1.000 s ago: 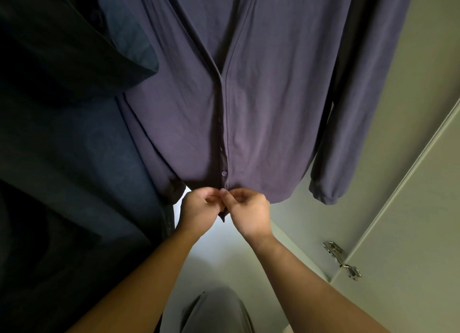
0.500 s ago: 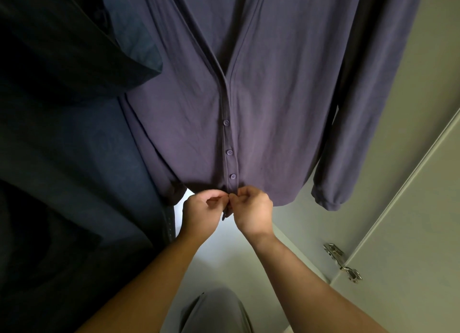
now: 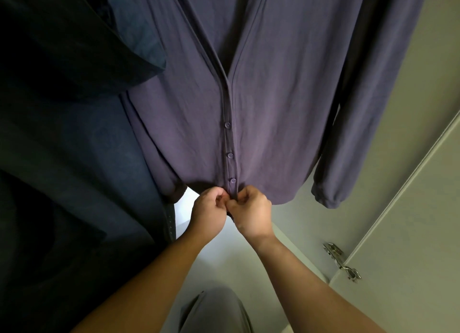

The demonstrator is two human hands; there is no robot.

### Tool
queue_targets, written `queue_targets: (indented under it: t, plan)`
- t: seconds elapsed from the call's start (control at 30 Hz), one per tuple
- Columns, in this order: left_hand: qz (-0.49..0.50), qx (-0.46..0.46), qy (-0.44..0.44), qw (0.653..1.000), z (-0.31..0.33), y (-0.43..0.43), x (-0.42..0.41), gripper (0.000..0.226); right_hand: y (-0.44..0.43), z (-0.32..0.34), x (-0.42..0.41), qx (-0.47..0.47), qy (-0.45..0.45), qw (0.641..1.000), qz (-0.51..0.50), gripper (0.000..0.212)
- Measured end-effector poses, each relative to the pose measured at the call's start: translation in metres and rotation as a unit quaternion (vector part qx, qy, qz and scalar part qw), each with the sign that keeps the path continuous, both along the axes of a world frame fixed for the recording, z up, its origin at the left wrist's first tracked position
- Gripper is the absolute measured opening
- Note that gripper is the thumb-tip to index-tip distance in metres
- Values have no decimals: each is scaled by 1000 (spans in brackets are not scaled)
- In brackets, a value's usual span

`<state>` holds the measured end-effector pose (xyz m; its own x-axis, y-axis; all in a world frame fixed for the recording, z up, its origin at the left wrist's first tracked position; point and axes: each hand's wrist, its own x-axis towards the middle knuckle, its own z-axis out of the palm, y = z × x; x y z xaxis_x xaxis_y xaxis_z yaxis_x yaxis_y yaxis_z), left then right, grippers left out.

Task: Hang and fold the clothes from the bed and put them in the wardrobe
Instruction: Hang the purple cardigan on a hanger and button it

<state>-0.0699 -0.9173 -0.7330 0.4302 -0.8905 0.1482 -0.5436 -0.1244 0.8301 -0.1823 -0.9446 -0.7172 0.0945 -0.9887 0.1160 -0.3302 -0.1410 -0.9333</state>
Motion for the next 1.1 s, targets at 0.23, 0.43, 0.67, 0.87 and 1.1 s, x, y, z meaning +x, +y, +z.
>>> queue_targets:
  t: [0.23, 0.43, 0.67, 0.87, 1.1]
  plan:
    - [-44, 24, 287, 957, 5, 1, 3, 26, -2, -1, -9, 5, 5, 1000, 19, 23]
    - [-58, 53, 351, 933, 8, 2, 8, 18, -2, 1, -11, -1, -1, 999, 46, 13]
    - [-21, 49, 273, 960, 17, -6, 6, 15, -11, 5, -10, 1, 18, 999, 35, 13]
    - [18, -50, 156, 986, 60, -27, 2, 16, -22, 48, -8, -79, 6, 997, -15, 16]
    - [44, -244, -22, 969, 206, -59, 1, 6, -54, 175, -16, -283, -2, 959, -23, 16]
